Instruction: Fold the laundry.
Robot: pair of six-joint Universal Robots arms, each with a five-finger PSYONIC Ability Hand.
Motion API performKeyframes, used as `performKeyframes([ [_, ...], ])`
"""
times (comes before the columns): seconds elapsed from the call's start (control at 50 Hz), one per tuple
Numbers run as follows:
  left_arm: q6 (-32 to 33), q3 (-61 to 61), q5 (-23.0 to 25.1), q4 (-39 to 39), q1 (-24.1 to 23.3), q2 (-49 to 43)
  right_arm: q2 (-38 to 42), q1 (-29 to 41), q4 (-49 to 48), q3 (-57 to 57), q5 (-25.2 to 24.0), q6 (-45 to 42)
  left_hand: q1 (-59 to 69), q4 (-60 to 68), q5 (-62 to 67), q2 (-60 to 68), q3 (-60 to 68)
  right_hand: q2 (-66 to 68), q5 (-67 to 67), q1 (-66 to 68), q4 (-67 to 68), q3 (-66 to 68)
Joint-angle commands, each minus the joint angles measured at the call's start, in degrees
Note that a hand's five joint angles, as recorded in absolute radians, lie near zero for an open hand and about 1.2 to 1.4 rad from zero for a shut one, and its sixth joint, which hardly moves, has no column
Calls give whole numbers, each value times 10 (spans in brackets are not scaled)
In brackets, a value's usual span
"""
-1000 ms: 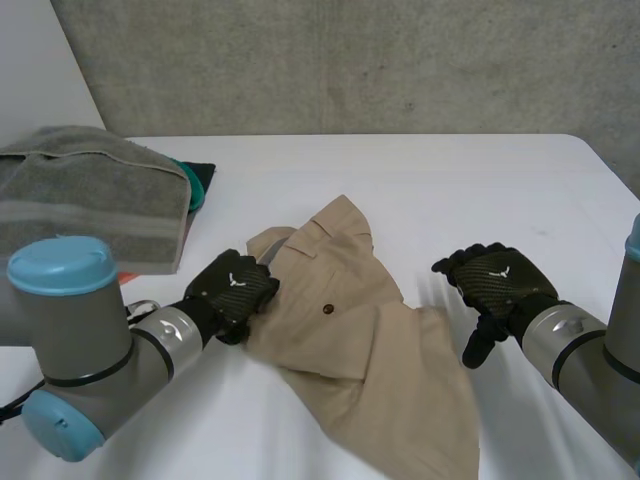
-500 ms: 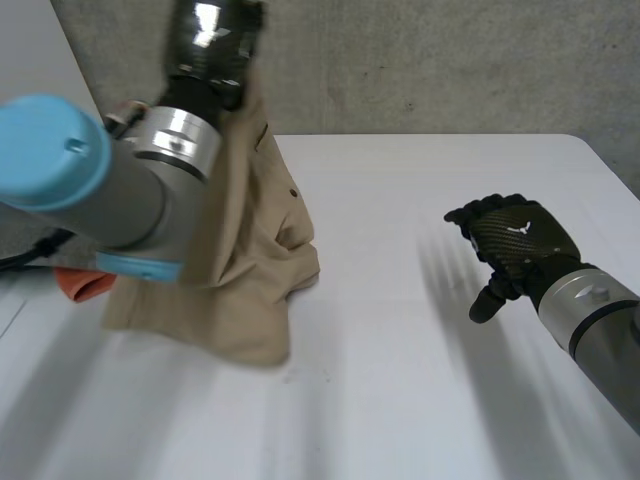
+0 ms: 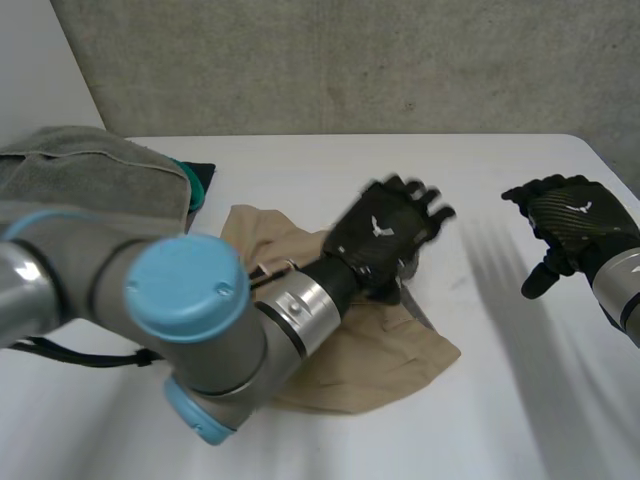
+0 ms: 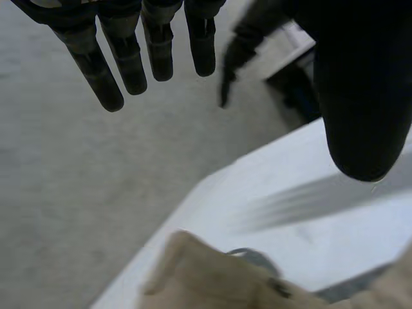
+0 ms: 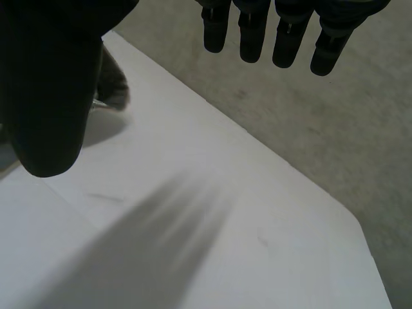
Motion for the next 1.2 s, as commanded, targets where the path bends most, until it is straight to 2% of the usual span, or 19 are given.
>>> performKeyframes([
  [0.02, 1, -98, -140, -40, 37, 143, 3, 8, 10, 0, -76, -81, -22, -16, -7, -16, -20, -8, -17, -21, -10, -8],
  [0.1, 1, -166, -196, -105, 64, 197, 12, 32, 53, 12, -80, -102, -32, -26, -18, -26, -30, 72, 63, 60, 71, 72],
  [0.18, -3, -237, -230, -185, 101, 227, 37, 78, 85, 25, -82, -114, -22, -16, -8, -16, -20, 121, 112, 109, 120, 121],
  [0.3, -7, -323, -242, -253, 147, 238, 72, 119, 61, 41, -86, -144, -7, -1, 8, -1, -5, 150, 141, 137, 148, 150],
  [0.4, -8, -364, -238, -224, 189, 250, 110, 127, 8, 54, -87, -177, 3, 9, 18, 9, 5, 168, 159, 156, 167, 168],
  [0.44, -6, -375, -237, -197, 213, 251, 121, 128, -9, 54, -86, -181, 43, 50, 58, 49, 46, 180, 171, 168, 179, 180],
  [0.54, -5, -383, -224, -143, 235, 243, 165, 138, -54, 46, -82, -182, 80, 87, 95, 86, 83, 202, 193, 190, 200, 202],
  [0.62, -5, -382, -194, -115, 241, 222, 190, 143, -91, 38, -81, -182, 171, 178, 186, 177, 173, 268, 259, 255, 266, 268],
  [0.64, -5, -382, -188, -111, 242, 213, 194, 143, -104, 37, -79, -181, 201, 208, 216, 207, 204, 319, 310, 307, 318, 319],
  [0.68, -5, -378, -178, -102, 244, 191, 196, 143, -113, 35, -76, -181, 418, 424, 432, 424, 420, 435, 426, 423, 434, 435],
  [0.72, -4, -375, -176, -96, 244, 184, 196, 143, -120, 32, -70, -180, 596, 602, 611, 602, 598, 679, 670, 667, 678, 680],
  [0.74, -3, -371, -177, -92, 244, 184, 195, 143, -120, 30, -67, -180, 622, 628, 636, 628, 624, 681, 672, 668, 679, 681],
  [0.86, 1, -347, -176, -94, 243, 226, 184, 138, -114, 15, -36, -172, 622, 628, 637, 628, 624, 681, 672, 668, 679, 681],
  [0.9, 2, -329, -174, -96, 242, 258, 144, 135, -109, 7, -23, -175, 622, 628, 637, 628, 624, 681, 672, 668, 679, 681],
  [0.94, 2, -313, -174, -99, 241, 281, 102, 135, -95, -4, -15, -177, 622, 628, 637, 628, 624, 681, 672, 668, 679, 681],
  [0.96, 2, -304, -174, -101, 240, 293, 60, 135, -68, -18, -6, -179, 622, 628, 637, 628, 624, 681, 672, 668, 679, 681],
  [1.04, 2, -242, -173, -125, 239, 375, -16, 128, 42, -90, 5, -173, 622, 628, 637, 628, 624, 681, 672, 668, 679, 681],
  [1.2, -4, -111, -161, -190, 235, 420, -61, 101, 235, -272, 8, -142, 622, 628, 637, 628, 624, 681, 672, 668, 679, 681],
])
